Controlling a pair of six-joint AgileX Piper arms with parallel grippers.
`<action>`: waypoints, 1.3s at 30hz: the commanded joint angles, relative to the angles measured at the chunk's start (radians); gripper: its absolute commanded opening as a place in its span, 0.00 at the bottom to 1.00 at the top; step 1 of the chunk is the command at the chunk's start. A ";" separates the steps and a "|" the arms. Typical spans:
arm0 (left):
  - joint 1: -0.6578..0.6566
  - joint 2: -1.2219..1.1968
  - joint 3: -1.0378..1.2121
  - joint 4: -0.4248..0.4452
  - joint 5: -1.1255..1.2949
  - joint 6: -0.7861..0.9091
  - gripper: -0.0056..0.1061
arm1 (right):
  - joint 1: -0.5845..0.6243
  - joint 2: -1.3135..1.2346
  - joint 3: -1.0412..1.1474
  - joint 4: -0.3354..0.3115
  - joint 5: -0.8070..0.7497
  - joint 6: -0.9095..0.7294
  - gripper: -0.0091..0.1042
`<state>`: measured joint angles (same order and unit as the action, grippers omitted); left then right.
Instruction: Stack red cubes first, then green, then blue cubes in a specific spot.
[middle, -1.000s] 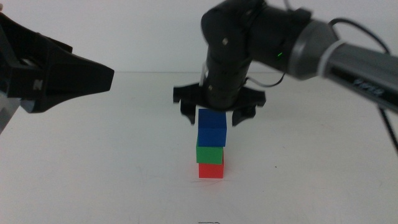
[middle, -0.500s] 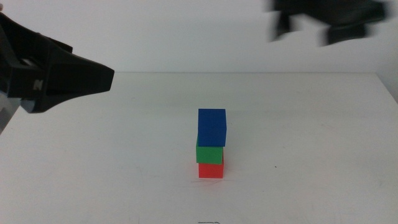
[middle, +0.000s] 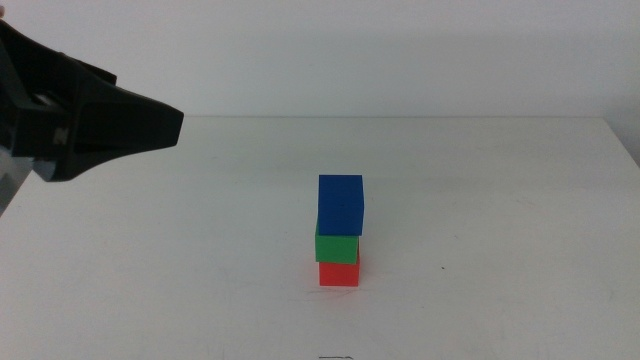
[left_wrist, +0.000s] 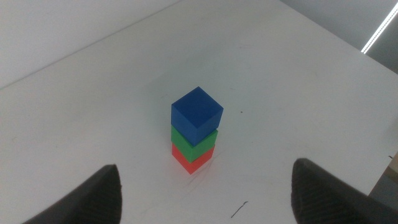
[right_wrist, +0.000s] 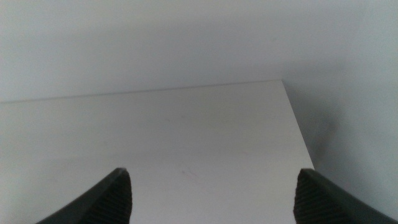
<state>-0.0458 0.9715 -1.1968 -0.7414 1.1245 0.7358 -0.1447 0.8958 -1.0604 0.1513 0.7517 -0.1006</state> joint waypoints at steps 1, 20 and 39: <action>0.001 -0.009 -0.022 -0.054 -0.044 0.002 0.89 | -0.049 -0.021 0.012 0.093 -0.097 -0.119 0.67; 0.001 -0.009 -0.022 -0.054 -0.044 0.002 0.89 | -0.034 -0.021 0.021 0.183 -0.198 -0.162 0.67; 0.001 -0.009 -0.022 -0.054 -0.044 0.002 0.89 | 0.131 -0.021 0.024 -0.081 -0.224 -0.015 0.67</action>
<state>-0.0458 0.9715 -1.1968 -0.7414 1.1245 0.7358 -0.0167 0.8826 -1.0128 0.1124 0.6080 -0.1392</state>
